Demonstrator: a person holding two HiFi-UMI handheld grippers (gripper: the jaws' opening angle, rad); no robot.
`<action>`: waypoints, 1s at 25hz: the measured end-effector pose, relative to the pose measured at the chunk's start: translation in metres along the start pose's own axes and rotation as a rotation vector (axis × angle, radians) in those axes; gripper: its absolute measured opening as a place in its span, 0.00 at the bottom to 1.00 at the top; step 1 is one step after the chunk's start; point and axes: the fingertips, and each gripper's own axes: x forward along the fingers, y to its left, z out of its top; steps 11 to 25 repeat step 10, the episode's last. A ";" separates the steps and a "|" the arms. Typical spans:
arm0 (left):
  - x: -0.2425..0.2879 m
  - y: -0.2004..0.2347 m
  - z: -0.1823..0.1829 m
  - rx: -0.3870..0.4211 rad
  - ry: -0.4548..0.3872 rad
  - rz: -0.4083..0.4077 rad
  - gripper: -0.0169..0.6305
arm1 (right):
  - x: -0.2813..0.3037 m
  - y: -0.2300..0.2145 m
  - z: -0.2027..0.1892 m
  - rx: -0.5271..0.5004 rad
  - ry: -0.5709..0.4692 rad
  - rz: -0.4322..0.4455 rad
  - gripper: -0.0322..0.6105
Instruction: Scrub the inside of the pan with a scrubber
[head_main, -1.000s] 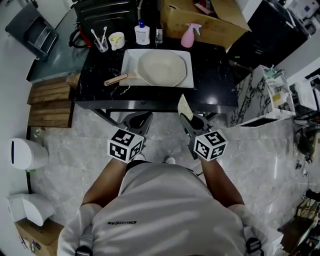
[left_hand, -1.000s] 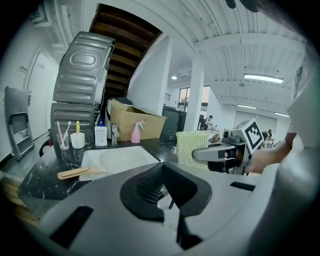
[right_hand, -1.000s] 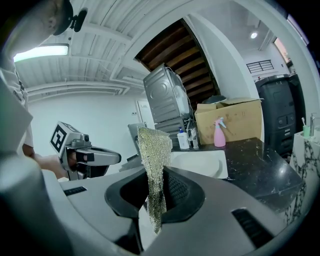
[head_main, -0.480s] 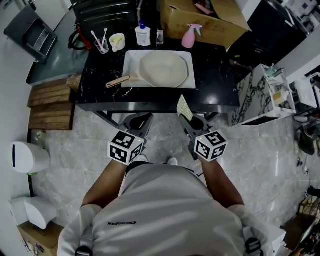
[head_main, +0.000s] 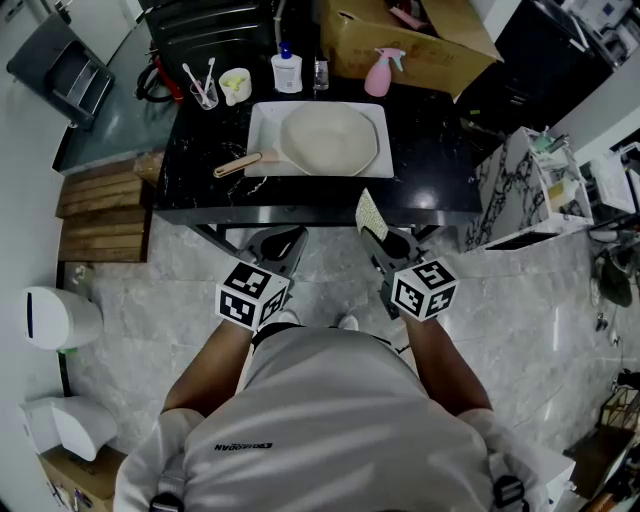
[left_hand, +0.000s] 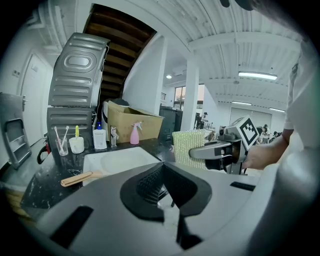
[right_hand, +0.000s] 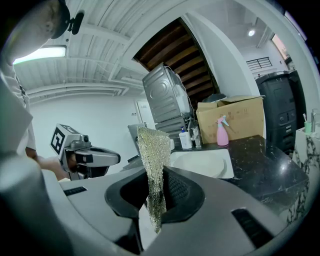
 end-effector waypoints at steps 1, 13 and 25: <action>-0.001 0.001 0.000 0.002 0.000 0.000 0.05 | 0.001 0.000 0.000 0.000 -0.001 0.000 0.17; -0.005 0.010 0.002 0.005 -0.002 0.002 0.05 | 0.009 0.004 0.003 -0.001 0.001 0.006 0.17; -0.005 0.010 0.002 0.005 -0.002 0.002 0.05 | 0.009 0.004 0.003 -0.001 0.001 0.006 0.17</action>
